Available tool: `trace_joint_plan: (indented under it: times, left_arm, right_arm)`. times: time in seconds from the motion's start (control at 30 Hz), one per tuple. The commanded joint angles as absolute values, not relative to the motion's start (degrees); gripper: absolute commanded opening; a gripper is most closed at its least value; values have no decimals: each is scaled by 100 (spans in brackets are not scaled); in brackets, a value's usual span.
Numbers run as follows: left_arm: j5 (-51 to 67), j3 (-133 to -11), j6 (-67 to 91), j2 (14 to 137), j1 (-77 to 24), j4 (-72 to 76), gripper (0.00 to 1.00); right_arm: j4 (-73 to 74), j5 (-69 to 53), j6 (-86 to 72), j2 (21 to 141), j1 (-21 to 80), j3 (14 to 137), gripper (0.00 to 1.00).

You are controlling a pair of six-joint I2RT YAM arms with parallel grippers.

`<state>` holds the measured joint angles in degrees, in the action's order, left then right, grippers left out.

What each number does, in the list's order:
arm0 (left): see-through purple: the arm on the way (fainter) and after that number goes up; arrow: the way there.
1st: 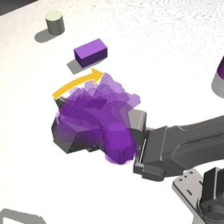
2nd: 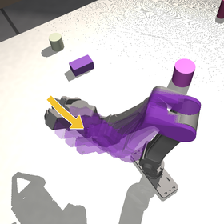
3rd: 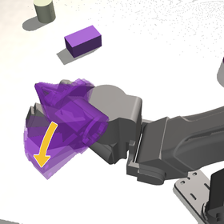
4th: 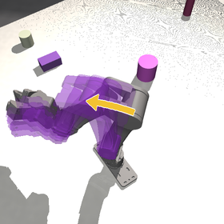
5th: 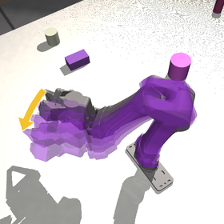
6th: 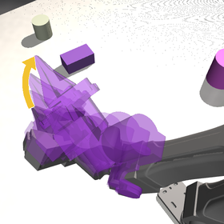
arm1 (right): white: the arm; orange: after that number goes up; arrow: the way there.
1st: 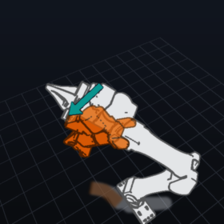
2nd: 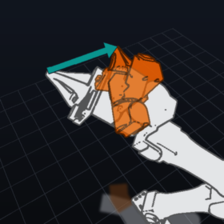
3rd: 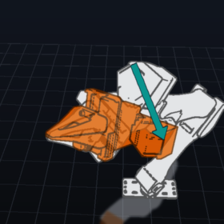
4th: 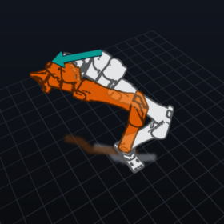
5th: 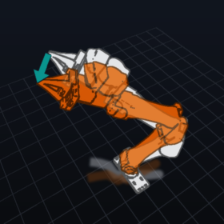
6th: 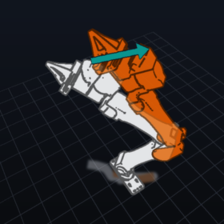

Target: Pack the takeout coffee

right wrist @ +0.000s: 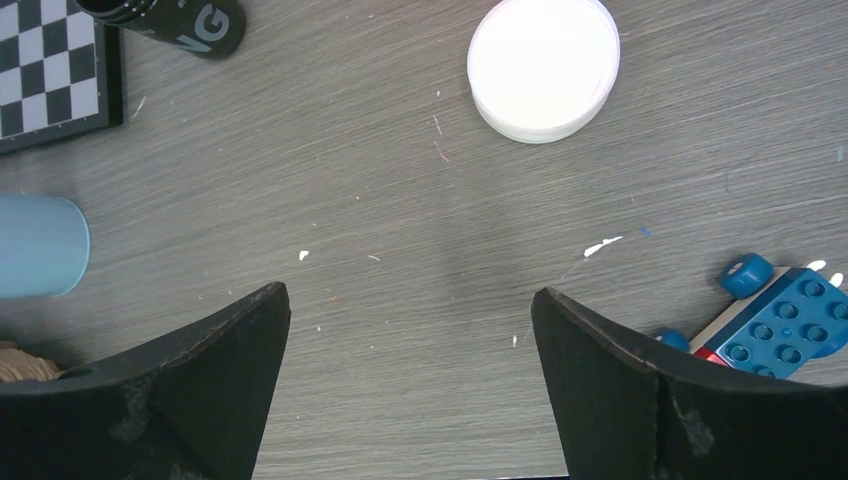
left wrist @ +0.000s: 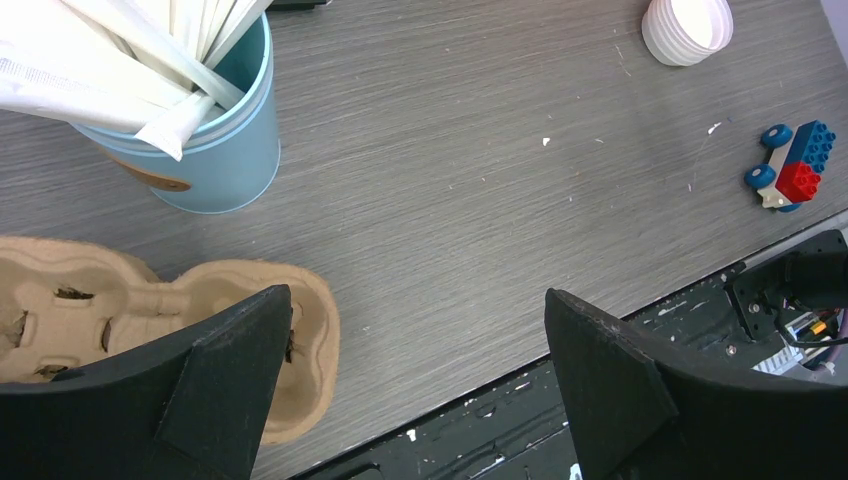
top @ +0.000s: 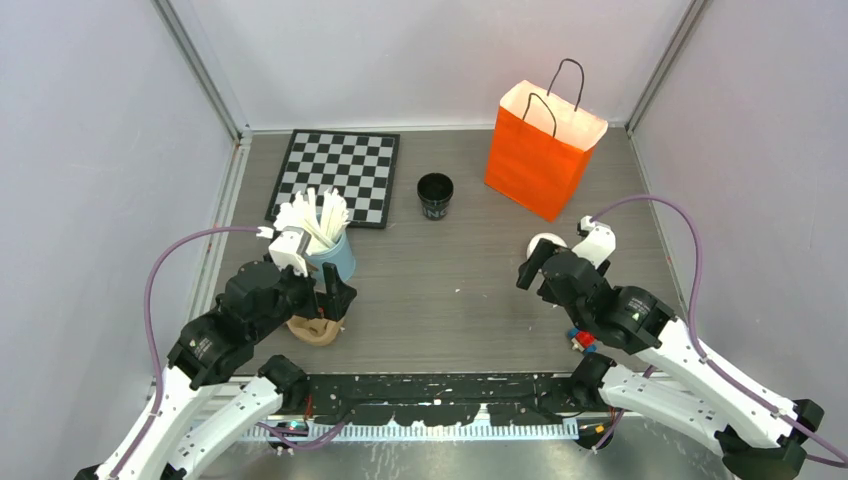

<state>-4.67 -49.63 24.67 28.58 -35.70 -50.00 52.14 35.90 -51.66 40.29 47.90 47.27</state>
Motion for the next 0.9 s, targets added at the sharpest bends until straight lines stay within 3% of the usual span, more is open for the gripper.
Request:
trace_joint_plan:
  times: [0.0,0.13,0.27,0.37,0.47,0.6,0.87]
  left_arm:
    - [-368,-4948,2357,2790,-3546,-4820,100]
    - [-354,-4941,2338,2749,-3545,-4819,100]
    - [-369,-4924,2346,2693,-3548,-4807,100]
    - [-370,-4914,2347,2660,-3547,-4808,100]
    - [-382,-4921,2347,2613,-3544,-4818,100]
    - [-421,-4896,2347,2532,-3542,-4800,100]
    - [-477,-4896,2355,2479,-3546,-4821,100]
  right_arm:
    - [4766,3798,-5504,4026,4825,4798,95]
    - [4358,3848,-5706,4041,4824,4688,93]
    - [3328,3666,-4963,4320,4825,4558,90]
    - [2478,3556,-4295,5115,4824,4800,85]
    - [2280,3931,-3802,6310,4807,5586,75]
    - [2157,3880,-3339,7894,4515,6774,54]
    - [1652,3274,-3040,9967,4045,8335,36]
